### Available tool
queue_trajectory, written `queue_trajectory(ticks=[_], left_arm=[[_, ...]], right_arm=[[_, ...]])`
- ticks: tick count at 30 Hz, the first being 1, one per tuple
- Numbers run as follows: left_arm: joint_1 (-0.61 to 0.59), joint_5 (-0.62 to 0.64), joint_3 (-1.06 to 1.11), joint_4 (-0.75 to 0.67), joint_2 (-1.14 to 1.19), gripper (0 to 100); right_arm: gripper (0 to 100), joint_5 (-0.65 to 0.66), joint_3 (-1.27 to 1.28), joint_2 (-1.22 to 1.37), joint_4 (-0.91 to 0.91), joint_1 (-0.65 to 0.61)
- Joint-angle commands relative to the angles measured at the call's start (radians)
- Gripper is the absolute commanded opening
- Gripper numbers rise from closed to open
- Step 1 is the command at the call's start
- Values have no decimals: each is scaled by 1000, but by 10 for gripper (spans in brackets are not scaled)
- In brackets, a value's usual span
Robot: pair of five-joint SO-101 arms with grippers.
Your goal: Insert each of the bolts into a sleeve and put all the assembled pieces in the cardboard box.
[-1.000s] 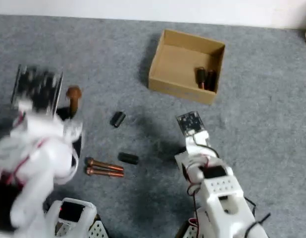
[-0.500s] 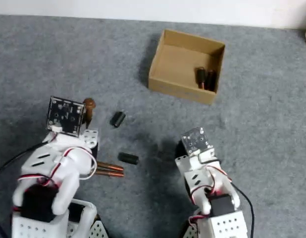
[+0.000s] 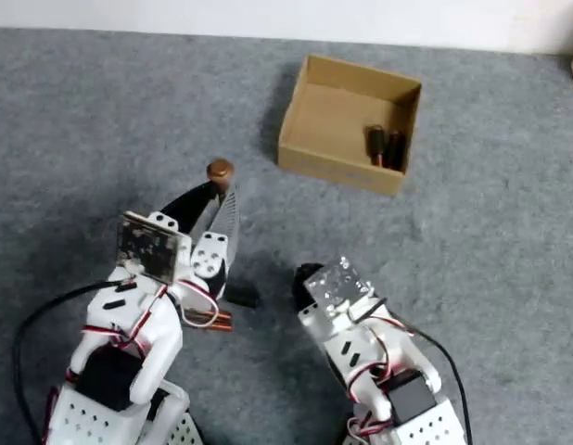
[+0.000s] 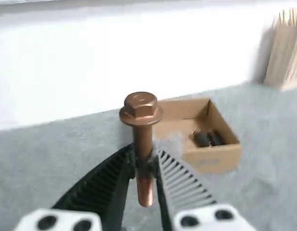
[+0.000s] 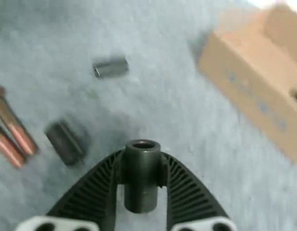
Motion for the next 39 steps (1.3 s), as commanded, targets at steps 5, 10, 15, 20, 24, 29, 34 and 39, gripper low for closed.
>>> queue_trajectory(ticks=[5, 10, 15, 20, 24, 29, 34, 39], left_arm=[[-101, 287, -1, -74, -16, 4], [-102, 229, 2, -71, -16, 4], [-99, 232, 76, -75, -16, 4], [44, 233, 84, -66, -16, 4], [163, 235, 96, -52, -18, 4], [219, 385, 88, -52, -18, 4], [220, 393, 91, -51, -18, 4], [223, 396, 96, -46, -18, 4]], right_arm=[[4, -15, -99, -12, -105, -79], [4, -72, -91, -12, -166, -79], [4, -72, -91, -12, -196, -79], [4, -72, -88, -12, -189, -77], [4, -72, -77, -12, -182, -77], [4, -72, -70, -12, -174, -71], [4, -72, -70, -12, -174, -73], [4, -72, -70, -12, -174, -74]])
